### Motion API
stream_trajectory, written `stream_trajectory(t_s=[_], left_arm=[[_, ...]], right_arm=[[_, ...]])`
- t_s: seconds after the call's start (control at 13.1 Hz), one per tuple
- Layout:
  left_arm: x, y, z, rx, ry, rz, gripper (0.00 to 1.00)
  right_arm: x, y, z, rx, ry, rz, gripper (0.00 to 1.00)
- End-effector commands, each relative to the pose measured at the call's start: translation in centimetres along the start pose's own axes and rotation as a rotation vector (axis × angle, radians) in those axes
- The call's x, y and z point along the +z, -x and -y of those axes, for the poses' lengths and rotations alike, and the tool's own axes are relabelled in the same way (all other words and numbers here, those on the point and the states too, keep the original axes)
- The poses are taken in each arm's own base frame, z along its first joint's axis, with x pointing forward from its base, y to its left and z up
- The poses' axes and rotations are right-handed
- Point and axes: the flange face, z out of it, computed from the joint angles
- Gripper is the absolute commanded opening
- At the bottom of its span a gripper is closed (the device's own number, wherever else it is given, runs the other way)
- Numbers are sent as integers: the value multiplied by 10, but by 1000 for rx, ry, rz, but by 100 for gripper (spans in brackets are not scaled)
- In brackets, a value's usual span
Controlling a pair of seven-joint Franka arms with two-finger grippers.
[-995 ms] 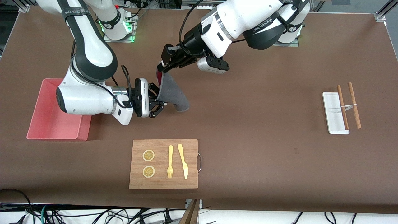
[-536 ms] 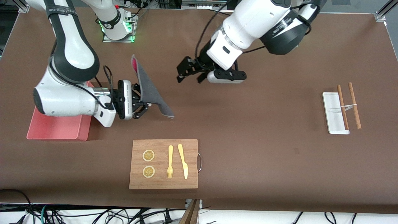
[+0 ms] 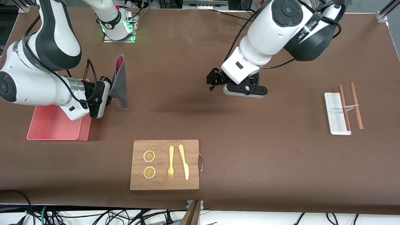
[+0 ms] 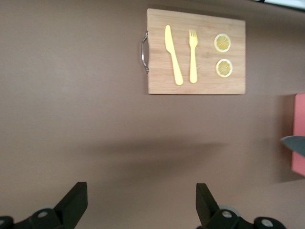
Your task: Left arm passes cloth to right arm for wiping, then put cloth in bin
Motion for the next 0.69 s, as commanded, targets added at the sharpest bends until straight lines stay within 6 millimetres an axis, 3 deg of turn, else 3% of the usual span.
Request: stream_trajectory(t_s=[0.0,0.15,0.38,0.61], left_arm=[[1,-12,27,159,-108,-11,100],[2,-15,41,258,-198,4,100],[-7,-25,96,374,-286,120,100],[-37,-19,133,328,-314,191,100]], right_arm=[[12,20,-1,254,89,82,0],[44,28,-12,504,102,95,0],[98,39,-28,749,120,83,0],[132,50,-41,912,132,64,0]])
